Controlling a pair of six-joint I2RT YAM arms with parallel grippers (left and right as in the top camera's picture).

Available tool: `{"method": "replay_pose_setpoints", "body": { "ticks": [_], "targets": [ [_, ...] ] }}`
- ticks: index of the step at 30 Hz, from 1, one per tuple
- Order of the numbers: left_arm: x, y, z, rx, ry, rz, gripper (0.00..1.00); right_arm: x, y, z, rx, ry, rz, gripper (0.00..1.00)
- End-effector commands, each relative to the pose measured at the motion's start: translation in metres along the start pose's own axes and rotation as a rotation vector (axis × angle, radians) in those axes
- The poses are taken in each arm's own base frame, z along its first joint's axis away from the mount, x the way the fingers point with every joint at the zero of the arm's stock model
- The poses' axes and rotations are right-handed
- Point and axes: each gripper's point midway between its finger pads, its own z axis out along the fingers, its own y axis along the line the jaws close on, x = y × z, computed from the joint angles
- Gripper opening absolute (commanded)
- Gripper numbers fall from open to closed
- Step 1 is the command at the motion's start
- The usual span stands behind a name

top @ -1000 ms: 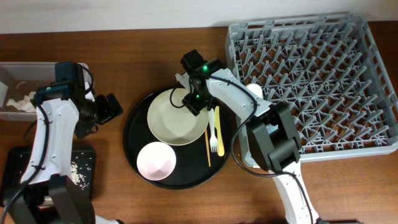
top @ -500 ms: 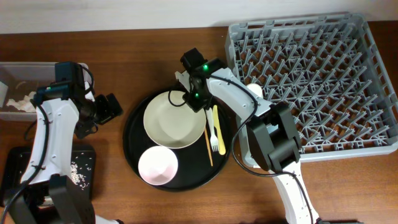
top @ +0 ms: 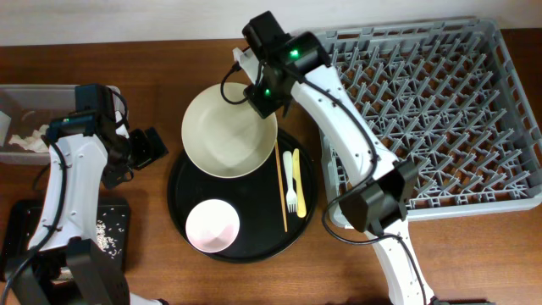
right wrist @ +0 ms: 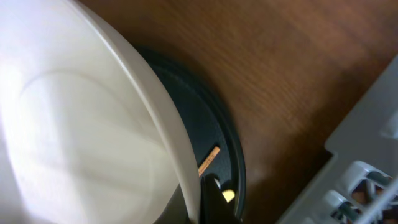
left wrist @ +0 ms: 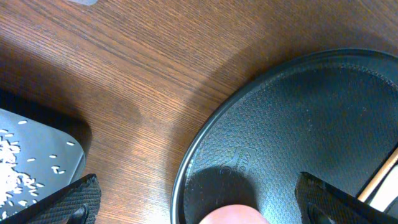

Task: Sort waste into correct bins and load items into the dishwasher rack
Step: 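Carry the cream plate with the right gripper over the grey rack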

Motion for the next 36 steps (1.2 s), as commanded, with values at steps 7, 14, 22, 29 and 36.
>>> {"method": "replay_pose_setpoints", "body": {
  "ticks": [7,14,22,29,36],
  "targets": [
    [-0.004,-0.004,-0.007,0.015,-0.021,0.001,0.99,0.017,0.006,-0.054,-0.089,0.009,0.068,0.04],
    [-0.004,-0.004,-0.007,0.015,-0.021,0.001,0.99,0.035,-0.047,-0.057,0.160,0.067,0.237,0.04],
    [-0.004,-0.004,-0.007,0.015,-0.021,0.001,0.99,0.129,-0.202,-0.287,0.502,-0.333,0.736,0.04],
    [-0.004,-0.004,-0.007,0.015,-0.021,0.001,0.99,0.385,-0.274,-0.390,1.069,-0.199,1.578,0.04],
    [-0.004,-0.004,-0.007,0.015,-0.021,0.001,1.00,0.291,-0.327,-0.375,1.624,-0.098,1.200,0.04]
  ]
}}
